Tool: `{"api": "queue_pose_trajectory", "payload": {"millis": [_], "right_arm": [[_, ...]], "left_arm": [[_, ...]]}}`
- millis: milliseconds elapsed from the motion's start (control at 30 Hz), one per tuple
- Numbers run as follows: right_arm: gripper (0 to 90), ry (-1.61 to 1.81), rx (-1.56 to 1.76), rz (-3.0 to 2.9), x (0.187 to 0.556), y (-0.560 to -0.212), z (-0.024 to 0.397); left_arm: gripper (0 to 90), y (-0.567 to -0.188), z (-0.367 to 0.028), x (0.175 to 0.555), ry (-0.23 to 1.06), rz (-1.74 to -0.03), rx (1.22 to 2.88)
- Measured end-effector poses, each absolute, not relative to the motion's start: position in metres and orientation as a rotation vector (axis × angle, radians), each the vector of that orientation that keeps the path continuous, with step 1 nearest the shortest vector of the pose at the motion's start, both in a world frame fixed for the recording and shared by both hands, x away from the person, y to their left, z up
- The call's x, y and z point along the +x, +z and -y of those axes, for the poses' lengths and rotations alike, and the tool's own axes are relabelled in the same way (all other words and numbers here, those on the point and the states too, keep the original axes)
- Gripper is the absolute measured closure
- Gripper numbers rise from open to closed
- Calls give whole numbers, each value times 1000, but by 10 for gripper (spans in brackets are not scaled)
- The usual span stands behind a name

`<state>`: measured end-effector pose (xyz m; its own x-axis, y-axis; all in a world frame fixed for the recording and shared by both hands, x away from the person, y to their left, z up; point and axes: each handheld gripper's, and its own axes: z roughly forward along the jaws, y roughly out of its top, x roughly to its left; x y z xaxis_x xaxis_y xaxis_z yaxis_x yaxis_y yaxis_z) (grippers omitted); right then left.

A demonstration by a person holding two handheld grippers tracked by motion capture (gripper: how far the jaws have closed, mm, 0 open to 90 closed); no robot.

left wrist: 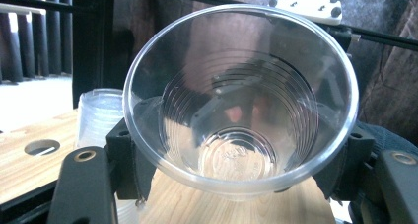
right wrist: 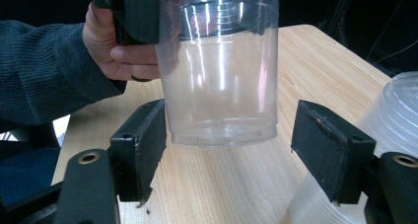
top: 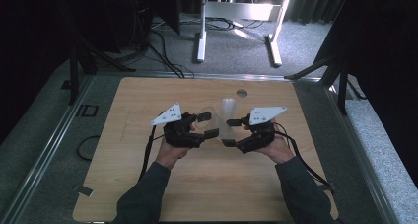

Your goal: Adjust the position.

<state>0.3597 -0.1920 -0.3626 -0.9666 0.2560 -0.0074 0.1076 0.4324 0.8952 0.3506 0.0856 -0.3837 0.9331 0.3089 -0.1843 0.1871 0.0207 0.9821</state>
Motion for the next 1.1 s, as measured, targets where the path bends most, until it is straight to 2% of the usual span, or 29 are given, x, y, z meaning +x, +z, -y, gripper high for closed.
{"api": "queue_pose_trajectory", "payload": {"millis": [700,1100], "right_arm": [[298,1320,281,-2616,356,-369,178],[288,1272,287,-2657,358,-377,169]], "left_arm": [[299,-388,-74,348,148,-398,1731],[301,-387,-68,345,170,-389,1756]]}}
